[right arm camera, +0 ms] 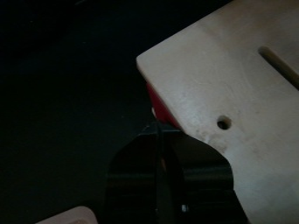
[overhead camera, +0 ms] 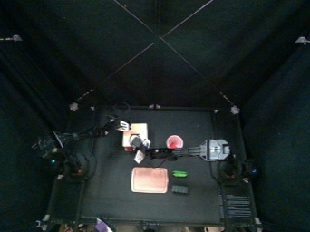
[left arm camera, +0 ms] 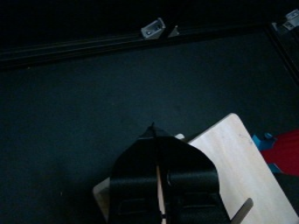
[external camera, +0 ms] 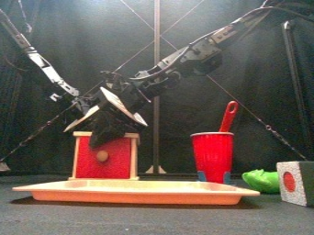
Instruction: Close drawer
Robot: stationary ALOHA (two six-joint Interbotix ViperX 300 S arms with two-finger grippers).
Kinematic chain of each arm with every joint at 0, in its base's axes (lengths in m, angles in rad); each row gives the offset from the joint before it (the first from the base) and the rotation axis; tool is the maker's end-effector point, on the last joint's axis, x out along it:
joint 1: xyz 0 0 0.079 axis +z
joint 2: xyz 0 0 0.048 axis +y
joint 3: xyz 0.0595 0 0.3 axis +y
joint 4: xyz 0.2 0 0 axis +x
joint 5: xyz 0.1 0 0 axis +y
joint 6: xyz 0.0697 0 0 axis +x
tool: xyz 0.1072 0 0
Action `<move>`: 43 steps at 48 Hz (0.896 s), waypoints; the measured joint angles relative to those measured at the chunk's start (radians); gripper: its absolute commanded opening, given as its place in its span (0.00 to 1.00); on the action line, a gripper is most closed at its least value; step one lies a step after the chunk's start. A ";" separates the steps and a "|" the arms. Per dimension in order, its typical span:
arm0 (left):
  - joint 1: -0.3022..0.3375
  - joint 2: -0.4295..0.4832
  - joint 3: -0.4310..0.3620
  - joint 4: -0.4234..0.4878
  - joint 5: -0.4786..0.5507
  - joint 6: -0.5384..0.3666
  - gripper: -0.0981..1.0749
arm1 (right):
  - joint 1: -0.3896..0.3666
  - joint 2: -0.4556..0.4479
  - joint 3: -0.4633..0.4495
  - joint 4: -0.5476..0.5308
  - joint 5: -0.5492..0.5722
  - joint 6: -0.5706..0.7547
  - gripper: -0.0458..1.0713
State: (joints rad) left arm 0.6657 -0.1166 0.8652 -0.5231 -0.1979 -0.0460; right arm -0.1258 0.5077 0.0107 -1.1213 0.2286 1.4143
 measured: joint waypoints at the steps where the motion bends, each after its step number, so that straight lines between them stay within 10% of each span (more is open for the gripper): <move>1: 0.000 0.000 0.000 0.000 0.000 0.002 0.25 | 0.000 0.003 -0.003 0.000 0.003 -0.003 0.38; 22: 0.002 -0.037 0.000 0.000 -0.012 0.005 0.25 | 0.009 0.005 -0.011 -0.006 0.018 0.000 0.38; 43: -0.114 -0.341 0.155 0.114 -0.086 0.003 0.25 | 0.126 -0.173 0.092 -0.072 0.026 0.002 0.38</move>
State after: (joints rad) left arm 0.5522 -0.4571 1.0201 -0.4096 -0.2838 -0.0430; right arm 0.0000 0.3344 0.1028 -1.1934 0.2546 1.4159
